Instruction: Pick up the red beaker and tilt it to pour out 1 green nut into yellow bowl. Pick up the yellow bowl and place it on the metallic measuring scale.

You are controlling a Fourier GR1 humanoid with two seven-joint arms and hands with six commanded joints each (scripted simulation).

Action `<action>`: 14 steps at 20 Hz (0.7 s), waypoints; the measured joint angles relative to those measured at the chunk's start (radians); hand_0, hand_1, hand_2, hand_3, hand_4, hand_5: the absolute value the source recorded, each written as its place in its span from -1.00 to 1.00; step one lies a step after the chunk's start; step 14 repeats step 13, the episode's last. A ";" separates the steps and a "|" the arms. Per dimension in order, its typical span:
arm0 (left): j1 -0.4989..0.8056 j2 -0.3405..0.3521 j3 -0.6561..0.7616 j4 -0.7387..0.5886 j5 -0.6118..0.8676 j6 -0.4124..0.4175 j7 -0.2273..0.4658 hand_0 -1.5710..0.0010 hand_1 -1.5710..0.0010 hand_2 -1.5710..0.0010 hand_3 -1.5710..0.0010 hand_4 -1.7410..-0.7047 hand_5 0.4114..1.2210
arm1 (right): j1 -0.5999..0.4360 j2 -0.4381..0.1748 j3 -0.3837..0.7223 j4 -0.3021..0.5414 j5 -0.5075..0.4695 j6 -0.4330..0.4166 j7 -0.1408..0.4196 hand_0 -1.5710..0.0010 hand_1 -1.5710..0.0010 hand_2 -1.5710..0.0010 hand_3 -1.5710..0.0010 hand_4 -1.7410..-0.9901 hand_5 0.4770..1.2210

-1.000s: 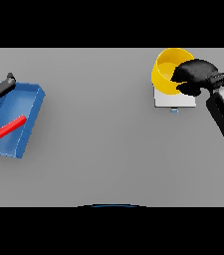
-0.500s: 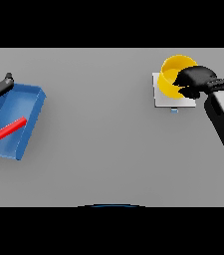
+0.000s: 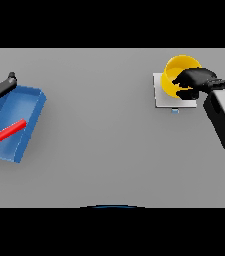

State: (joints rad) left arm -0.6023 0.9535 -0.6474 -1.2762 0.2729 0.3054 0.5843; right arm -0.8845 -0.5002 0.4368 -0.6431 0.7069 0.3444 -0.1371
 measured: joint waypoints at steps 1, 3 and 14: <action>-0.009 -0.001 0.000 0.003 -0.002 -0.001 0.005 1.00 1.00 1.00 1.00 0.79 -0.18 | -0.004 0.001 -0.002 0.005 -0.003 0.004 -0.006 0.01 0.12 -0.03 0.09 -0.28 0.21; -0.015 -0.005 -0.002 0.020 -0.005 -0.013 0.000 1.00 1.00 1.00 1.00 0.81 -0.19 | -0.021 0.004 -0.002 0.031 0.001 0.013 -0.010 0.36 0.44 0.24 0.19 -0.16 0.01; -0.026 -0.036 0.000 0.057 -0.007 -0.003 -0.010 1.00 1.00 1.00 1.00 0.77 -0.20 | -0.049 0.022 0.033 0.100 0.035 0.021 -0.072 0.93 0.94 0.85 0.56 0.15 -0.31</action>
